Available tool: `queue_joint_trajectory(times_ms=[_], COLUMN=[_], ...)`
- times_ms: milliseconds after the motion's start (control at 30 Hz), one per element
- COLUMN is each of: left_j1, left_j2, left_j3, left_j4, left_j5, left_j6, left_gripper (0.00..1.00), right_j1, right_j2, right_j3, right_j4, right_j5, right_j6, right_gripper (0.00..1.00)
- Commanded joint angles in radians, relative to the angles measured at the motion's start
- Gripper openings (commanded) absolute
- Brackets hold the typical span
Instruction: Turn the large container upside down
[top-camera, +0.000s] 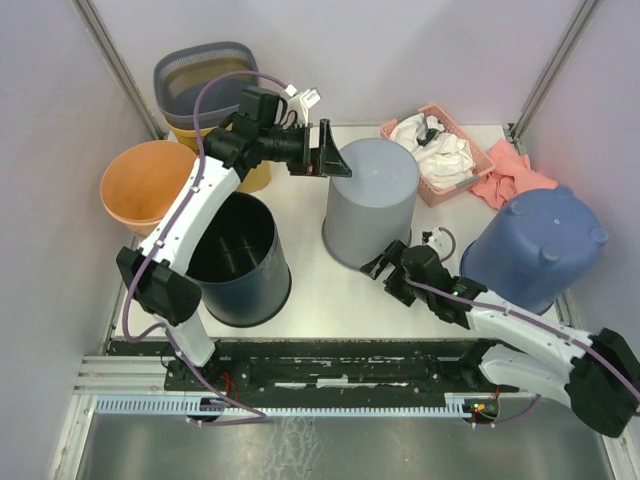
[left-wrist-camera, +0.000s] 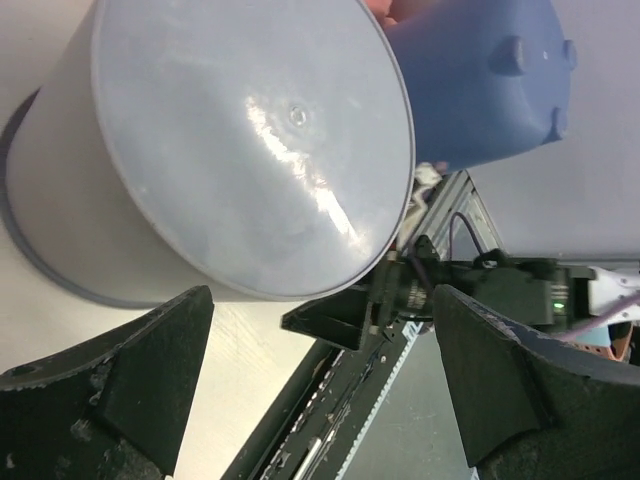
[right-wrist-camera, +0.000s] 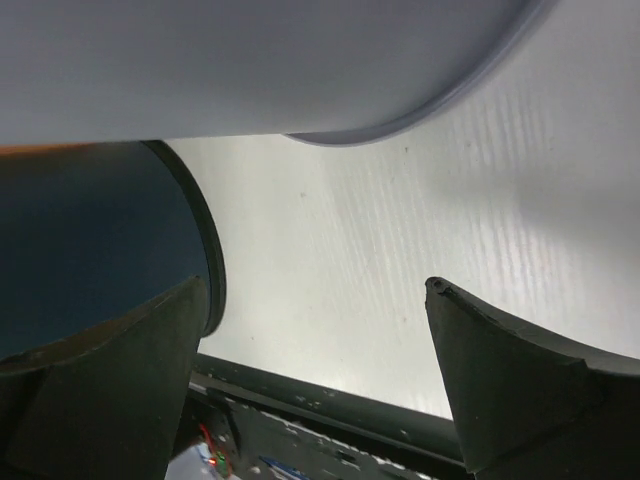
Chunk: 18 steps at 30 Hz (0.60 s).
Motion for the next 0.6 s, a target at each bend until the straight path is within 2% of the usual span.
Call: queue_joint_trajectory(times_ms=[0, 100, 233, 400, 567], left_j1=[-0.015, -0.028, -0.053, -0.062, -0.063], left_j2=[-0.122, -0.204, -0.31, -0.445, -0.579], left_j3=[0.001, -0.067, -0.157, -0.226, -0.28], left_j4=[-0.034, -0.034, -0.019, -0.026, -0.052], left_j5=[-0.117, -0.214, -0.305, -0.397, -0.505], left_j6=[0.032, 0.061, 0.08, 0.09, 0.09], left_gripper=[0.98, 0.98, 0.99, 0.99, 1.0], right_j1=[-0.001, -0.001, 0.0, -0.001, -0.001], right_j2=[-0.138, -0.207, -0.232, -0.182, -0.101], right_j3=[0.122, 0.154, 0.193, 0.268, 0.295], right_j4=[-0.233, -0.285, -0.263, -0.231, -0.106], right_j5=[0.074, 0.105, 0.091, 0.111, 0.128], right_j6=[-0.258, -0.388, -0.563, -0.743, -0.824], right_gripper=[0.99, 0.99, 0.99, 0.99, 0.96])
